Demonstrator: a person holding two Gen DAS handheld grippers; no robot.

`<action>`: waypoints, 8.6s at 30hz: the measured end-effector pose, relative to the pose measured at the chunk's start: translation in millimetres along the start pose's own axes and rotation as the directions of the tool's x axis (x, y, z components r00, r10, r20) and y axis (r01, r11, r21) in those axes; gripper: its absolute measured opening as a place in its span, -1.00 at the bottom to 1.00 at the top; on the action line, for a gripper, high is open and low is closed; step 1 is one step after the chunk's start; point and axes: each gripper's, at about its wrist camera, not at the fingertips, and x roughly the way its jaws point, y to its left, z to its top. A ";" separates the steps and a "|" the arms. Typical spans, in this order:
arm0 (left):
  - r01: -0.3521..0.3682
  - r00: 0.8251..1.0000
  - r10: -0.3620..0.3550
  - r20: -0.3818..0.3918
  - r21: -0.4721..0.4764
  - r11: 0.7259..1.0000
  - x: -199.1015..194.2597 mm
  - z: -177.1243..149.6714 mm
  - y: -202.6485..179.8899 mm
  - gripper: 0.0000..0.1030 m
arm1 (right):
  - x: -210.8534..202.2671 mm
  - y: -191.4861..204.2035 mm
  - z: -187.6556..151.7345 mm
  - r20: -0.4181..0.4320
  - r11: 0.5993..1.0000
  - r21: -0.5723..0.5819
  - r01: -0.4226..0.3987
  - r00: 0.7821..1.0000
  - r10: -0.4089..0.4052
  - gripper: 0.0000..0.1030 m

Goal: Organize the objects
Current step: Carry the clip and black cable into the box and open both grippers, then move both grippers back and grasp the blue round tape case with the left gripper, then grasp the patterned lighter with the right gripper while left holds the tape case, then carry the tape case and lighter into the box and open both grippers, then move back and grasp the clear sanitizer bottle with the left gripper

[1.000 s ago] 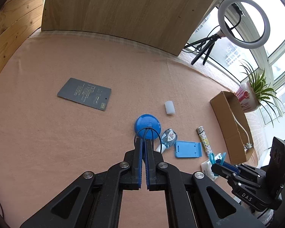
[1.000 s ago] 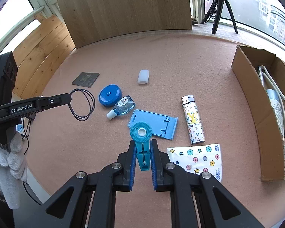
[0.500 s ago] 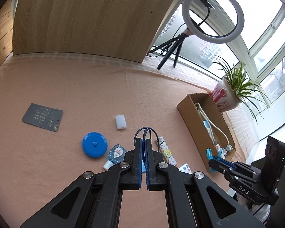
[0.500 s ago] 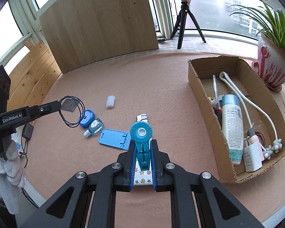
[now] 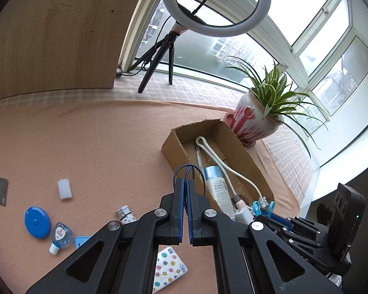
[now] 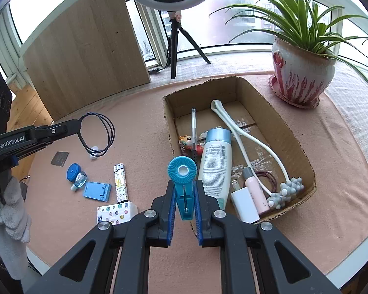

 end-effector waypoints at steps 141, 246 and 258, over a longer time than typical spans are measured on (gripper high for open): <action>-0.427 0.903 0.414 -0.116 -0.141 0.893 -61.9 -119.8 170.8 0.04 | 109.8 117.6 12.3 -0.182 0.979 -0.204 -0.008 0.983 -0.030 -0.60; -0.410 0.907 0.404 -0.118 -0.023 0.912 -26.6 -64.7 164.3 0.38 | 69.0 118.1 1.7 -0.124 0.977 -0.179 -0.114 0.988 0.092 -0.09; -0.380 0.905 0.387 -0.177 0.074 0.922 9.2 -76.2 157.5 0.38 | 100.4 159.4 -9.9 -0.237 0.917 -0.369 -0.152 0.969 0.065 -0.08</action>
